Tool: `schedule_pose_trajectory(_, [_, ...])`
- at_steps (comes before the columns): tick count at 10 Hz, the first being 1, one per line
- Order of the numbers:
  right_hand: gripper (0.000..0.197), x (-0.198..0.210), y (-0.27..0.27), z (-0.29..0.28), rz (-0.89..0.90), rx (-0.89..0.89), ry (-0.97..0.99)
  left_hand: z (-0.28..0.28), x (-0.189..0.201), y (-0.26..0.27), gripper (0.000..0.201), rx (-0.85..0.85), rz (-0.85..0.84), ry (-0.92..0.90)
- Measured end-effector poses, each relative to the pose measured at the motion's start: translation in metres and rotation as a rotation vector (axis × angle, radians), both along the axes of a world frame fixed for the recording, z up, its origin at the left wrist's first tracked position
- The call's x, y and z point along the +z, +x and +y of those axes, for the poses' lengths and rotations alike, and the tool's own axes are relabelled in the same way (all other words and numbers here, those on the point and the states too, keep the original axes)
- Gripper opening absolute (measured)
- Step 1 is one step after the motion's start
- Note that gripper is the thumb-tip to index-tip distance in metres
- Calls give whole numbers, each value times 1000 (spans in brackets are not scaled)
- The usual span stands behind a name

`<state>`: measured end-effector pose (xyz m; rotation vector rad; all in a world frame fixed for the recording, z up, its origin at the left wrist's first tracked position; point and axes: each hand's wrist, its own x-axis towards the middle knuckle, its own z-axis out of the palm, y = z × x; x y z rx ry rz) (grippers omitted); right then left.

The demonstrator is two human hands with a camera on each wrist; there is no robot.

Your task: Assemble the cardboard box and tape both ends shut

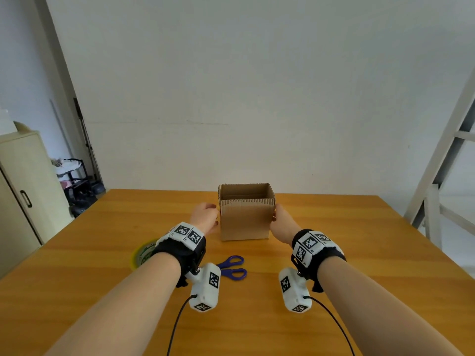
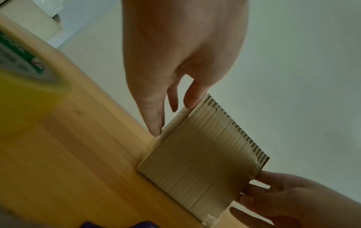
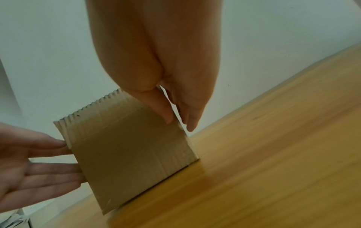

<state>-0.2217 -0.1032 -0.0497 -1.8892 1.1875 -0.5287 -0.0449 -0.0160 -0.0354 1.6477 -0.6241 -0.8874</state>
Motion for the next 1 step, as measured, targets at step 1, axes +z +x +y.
schedule_pose_trajectory(1, [63, 1, -3, 0, -47, -42, -14, 2, -2, 4, 42, 62, -137, 18])
